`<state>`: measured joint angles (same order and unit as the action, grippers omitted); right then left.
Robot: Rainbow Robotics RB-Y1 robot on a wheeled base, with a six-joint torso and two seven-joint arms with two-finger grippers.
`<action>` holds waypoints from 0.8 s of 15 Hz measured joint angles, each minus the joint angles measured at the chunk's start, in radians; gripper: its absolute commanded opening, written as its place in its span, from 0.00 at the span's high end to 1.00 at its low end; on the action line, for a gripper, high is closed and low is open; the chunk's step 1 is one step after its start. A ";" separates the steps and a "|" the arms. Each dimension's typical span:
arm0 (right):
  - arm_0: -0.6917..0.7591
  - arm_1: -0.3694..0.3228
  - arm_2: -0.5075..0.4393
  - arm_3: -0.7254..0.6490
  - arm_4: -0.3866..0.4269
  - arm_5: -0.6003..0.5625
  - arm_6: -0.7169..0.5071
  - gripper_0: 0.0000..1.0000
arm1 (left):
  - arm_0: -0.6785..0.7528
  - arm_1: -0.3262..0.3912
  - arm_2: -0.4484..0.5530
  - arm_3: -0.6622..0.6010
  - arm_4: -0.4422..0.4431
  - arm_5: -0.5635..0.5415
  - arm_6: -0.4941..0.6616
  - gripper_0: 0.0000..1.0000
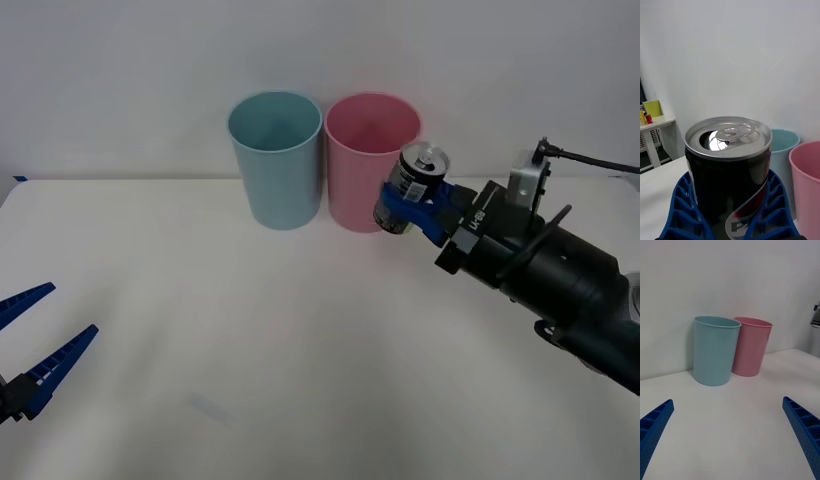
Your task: Grasp the object on the table and drop it into the matching bin: aluminum can to the light blue bin, PET bottle to the pink bin.
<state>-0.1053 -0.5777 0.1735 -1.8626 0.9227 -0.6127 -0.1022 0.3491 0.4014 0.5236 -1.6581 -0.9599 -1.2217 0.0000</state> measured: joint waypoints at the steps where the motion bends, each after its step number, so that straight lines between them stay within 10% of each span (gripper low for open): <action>1: -0.041 -0.020 0.034 0.000 0.000 0.044 -0.008 1.00 | 0.000 0.000 0.000 0.000 0.000 0.000 0.000 0.00; 12: -0.395 -0.025 0.197 0.144 0.147 0.228 -0.206 1.00 | 0.000 0.000 0.000 0.000 0.000 0.000 0.000 0.00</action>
<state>-0.5004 -0.6024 0.3707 -1.7189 1.0700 -0.3846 -0.3084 0.3491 0.4014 0.5236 -1.6581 -0.9599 -1.2217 0.0000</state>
